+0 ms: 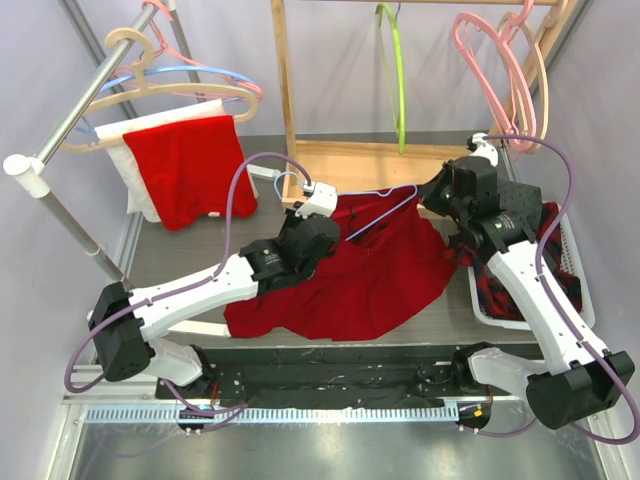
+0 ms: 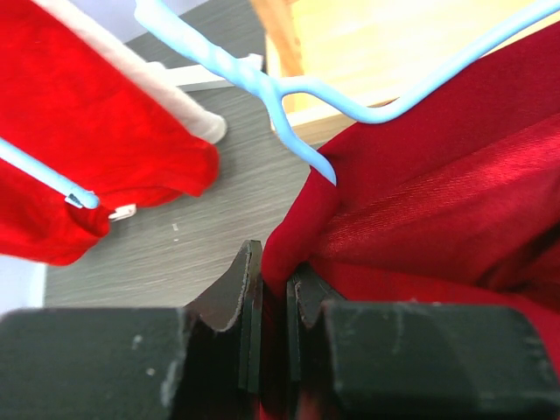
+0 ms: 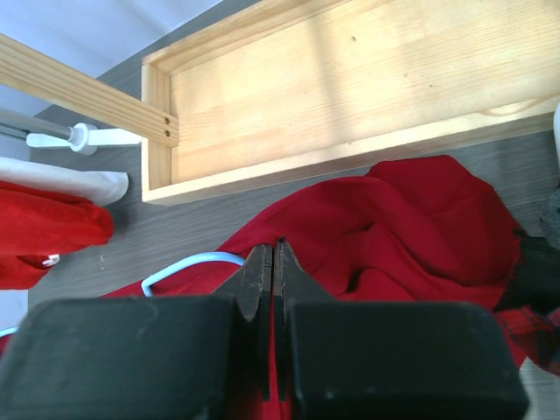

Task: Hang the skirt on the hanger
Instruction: Hang the skirt on the hanger.

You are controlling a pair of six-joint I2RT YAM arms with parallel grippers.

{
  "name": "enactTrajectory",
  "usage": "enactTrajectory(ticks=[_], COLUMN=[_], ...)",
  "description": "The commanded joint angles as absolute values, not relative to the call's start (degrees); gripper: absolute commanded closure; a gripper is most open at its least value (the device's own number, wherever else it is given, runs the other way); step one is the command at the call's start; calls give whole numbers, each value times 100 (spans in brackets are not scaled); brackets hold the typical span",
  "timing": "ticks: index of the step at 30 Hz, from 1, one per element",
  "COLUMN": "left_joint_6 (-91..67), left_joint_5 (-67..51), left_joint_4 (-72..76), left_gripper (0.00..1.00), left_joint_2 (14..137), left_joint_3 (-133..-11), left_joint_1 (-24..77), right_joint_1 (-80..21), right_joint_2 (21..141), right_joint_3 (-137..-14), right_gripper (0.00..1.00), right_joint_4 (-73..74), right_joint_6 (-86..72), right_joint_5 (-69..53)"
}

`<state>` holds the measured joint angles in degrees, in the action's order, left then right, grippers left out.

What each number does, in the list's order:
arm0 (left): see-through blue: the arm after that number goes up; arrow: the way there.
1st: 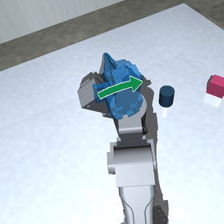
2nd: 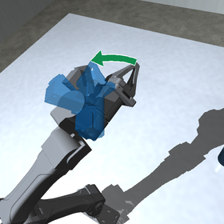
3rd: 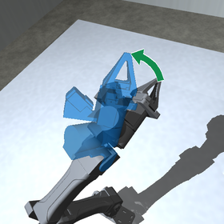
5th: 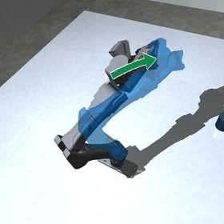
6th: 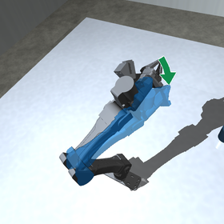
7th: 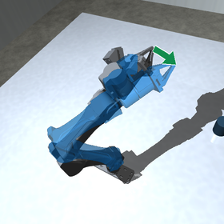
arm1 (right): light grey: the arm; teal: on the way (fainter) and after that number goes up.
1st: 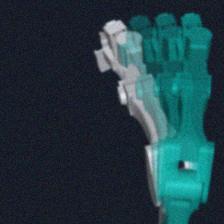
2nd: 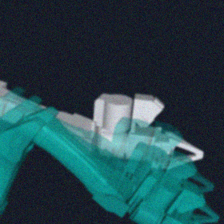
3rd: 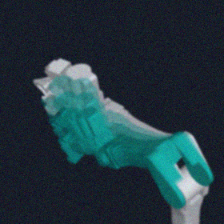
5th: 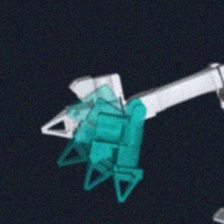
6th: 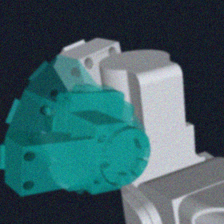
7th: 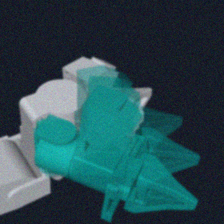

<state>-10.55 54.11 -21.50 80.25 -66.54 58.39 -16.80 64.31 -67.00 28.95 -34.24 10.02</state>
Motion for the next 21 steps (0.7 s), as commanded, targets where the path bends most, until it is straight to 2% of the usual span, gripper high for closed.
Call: enactTrajectory(ticks=[1, 16, 21], left_joint_6=[-984, -1046, -1108], left_joint_5=[6503, 6117, 6074], left_joint_4=[-2575, -2355, -2294], left_gripper=[100, 100, 100], left_joint_2=[8191, 8130, 8077], left_joint_3=[-6829, -6548, -6390], left_joint_1=[5792, 5889, 5924], right_joint_1=[-1512, -1380, -1196], right_joint_2=[6425, 6091, 6204], right_joint_3=[-7189, -6979, -7101], right_gripper=[99, 99, 99], right_joint_4=[2645, 2356, 2320], right_joint_6=[-3770, -4631, -4658], right_joint_5=[1459, 2030, 1881])
